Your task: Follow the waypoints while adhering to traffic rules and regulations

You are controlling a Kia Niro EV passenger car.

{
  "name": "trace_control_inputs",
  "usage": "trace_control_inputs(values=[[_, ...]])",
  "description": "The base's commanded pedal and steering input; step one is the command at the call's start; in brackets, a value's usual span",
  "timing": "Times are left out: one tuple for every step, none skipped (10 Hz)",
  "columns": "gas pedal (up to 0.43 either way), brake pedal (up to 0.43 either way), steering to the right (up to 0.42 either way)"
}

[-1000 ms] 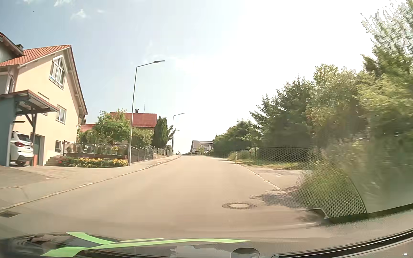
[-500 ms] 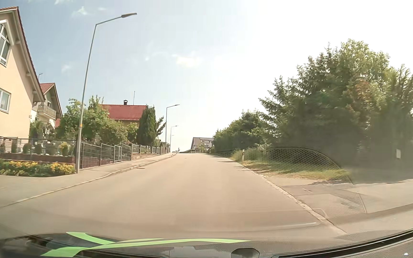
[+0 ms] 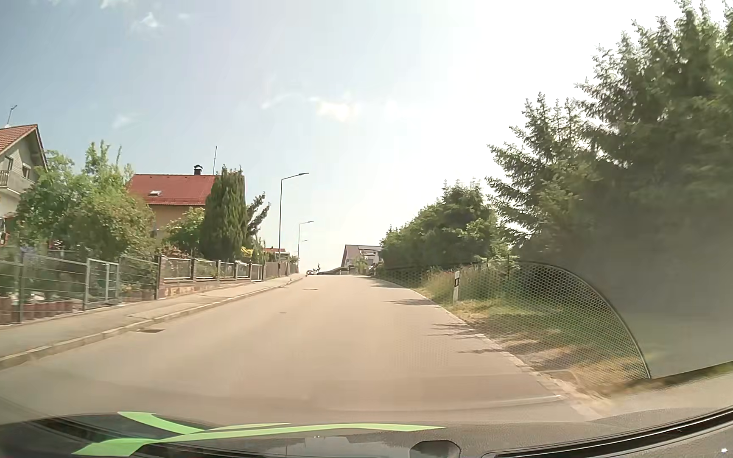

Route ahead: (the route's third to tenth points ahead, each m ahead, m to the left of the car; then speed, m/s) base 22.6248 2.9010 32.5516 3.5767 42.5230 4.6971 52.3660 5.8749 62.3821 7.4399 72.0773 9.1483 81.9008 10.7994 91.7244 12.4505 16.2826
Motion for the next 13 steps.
trace_control_inputs(values=[[0.157, 0.000, -0.008], [0.157, 0.000, -0.009], [0.157, 0.000, -0.011], [0.157, 0.000, -0.013], [0.169, 0.000, -0.013], [0.177, 0.000, -0.014], [0.228, 0.000, -0.014], [0.240, 0.000, -0.015], [0.240, 0.000, -0.017], [0.240, 0.000, -0.019], [0.240, 0.000, -0.020], [0.240, 0.000, -0.021], [0.240, 0.000, -0.022]])
